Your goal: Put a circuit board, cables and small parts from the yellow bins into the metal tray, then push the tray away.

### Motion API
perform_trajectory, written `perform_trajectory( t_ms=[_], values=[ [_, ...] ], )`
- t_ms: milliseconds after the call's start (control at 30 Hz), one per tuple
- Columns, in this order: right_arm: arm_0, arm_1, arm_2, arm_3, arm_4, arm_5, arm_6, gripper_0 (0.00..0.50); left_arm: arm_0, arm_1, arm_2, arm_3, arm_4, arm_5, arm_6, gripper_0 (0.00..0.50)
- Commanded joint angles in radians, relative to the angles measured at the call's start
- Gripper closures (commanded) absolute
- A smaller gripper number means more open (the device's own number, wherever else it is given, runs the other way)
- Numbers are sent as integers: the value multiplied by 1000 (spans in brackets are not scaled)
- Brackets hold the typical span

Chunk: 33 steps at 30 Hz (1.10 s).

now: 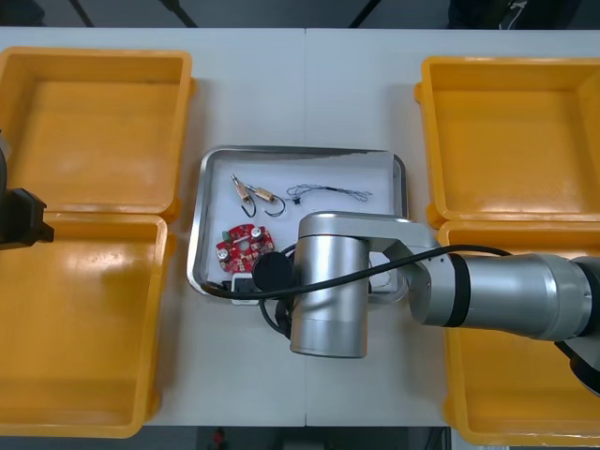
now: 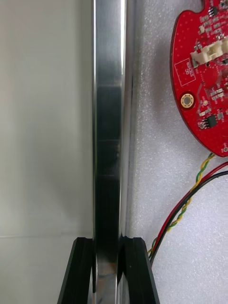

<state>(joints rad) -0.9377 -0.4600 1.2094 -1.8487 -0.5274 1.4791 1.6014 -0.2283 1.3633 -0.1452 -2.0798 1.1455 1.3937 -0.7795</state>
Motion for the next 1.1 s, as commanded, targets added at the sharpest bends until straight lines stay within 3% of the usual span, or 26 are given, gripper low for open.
perform_trajectory(
  t_ms=[33, 267, 1100],
  values=[
    [-50, -28, 13, -46, 47, -48, 48, 500, 20, 50, 19, -2, -10, -10, -84, 0],
    [-107, -52, 13, 3, 73, -132, 49, 500, 20, 50, 19, -2, -10, -10, -84, 0],
    [-273, -52, 15, 359, 73, -439, 97, 500, 20, 50, 19, -2, -10, -10, -84, 0]
  ],
)
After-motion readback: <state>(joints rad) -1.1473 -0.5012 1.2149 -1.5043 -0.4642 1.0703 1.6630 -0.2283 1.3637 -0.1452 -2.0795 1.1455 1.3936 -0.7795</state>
